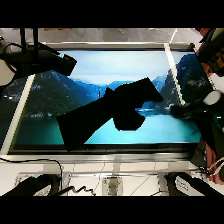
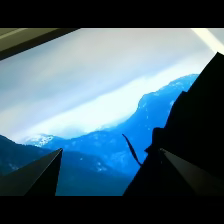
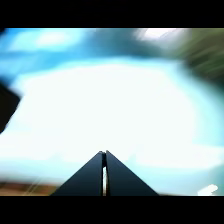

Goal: Fold the clothes and pants, and hang the long-sleeved shirts on hangers.

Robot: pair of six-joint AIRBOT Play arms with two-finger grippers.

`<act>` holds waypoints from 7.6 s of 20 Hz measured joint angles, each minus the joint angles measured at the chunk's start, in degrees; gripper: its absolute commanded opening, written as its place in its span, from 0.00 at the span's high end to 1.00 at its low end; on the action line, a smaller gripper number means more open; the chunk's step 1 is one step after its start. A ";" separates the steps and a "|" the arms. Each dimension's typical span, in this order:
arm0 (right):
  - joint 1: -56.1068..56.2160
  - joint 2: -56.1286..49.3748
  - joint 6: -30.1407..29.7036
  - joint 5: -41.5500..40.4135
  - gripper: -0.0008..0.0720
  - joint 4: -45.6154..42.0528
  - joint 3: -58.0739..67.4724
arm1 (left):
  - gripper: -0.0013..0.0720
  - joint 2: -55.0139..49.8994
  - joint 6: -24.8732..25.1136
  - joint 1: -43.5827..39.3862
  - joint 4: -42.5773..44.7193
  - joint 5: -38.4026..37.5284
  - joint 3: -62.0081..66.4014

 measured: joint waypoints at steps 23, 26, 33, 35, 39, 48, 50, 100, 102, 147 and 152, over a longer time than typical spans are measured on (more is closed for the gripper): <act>3.61 -23.08 -20.98 -18.69 0.97 48.94 -13.29 | 0.32 -11.82 -0.42 25.55 -13.14 -24.61 -1.86; 4.20 -23.08 -25.14 -18.91 0.97 49.81 -13.29 | 0.32 -11.34 0.04 30.27 -18.29 -28.68 -7.89; 4.52 -22.99 -28.00 -19.04 0.97 50.58 -13.29 | 0.32 -5.22 3.69 39.58 -28.65 -25.90 -37.64; 4.52 -22.99 -28.22 -19.02 0.97 50.71 -13.29 | 0.31 -3.21 5.22 41.86 -30.05 -24.11 -45.53; 4.52 -22.99 -28.39 -18.88 0.97 51.76 -13.31 | 0.22 -1.07 6.73 44.09 -31.21 -18.49 -57.09; 4.55 -22.36 -29.09 -18.32 0.97 53.48 -13.31 | 0.60 -0.17 10.99 43.25 -32.44 -11.30 -70.10; 4.55 -20.87 -29.94 -18.23 0.97 53.37 -13.33 | 0.97 -0.28 12.22 41.81 -32.33 -8.20 -71.19; -5.53 14.03 4.07 18.43 0.03 -15.82 -12.24 | 0.00 -9.55 14.19 65.55 11.61 -8.70 -32.92; -5.53 14.03 4.11 14.14 0.04 -15.82 -12.39 | 0.00 -9.55 13.62 65.16 10.14 -8.37 -32.92; 14.08 -43.08 17.84 -25.99 0.89 -9.62 41.27 | 0.10 -9.57 14.60 17.46 -25.35 7.17 -24.37; 14.38 -43.56 16.48 -22.60 0.16 -11.30 44.89 | 0.10 -9.57 14.60 17.46 -25.35 7.17 -24.37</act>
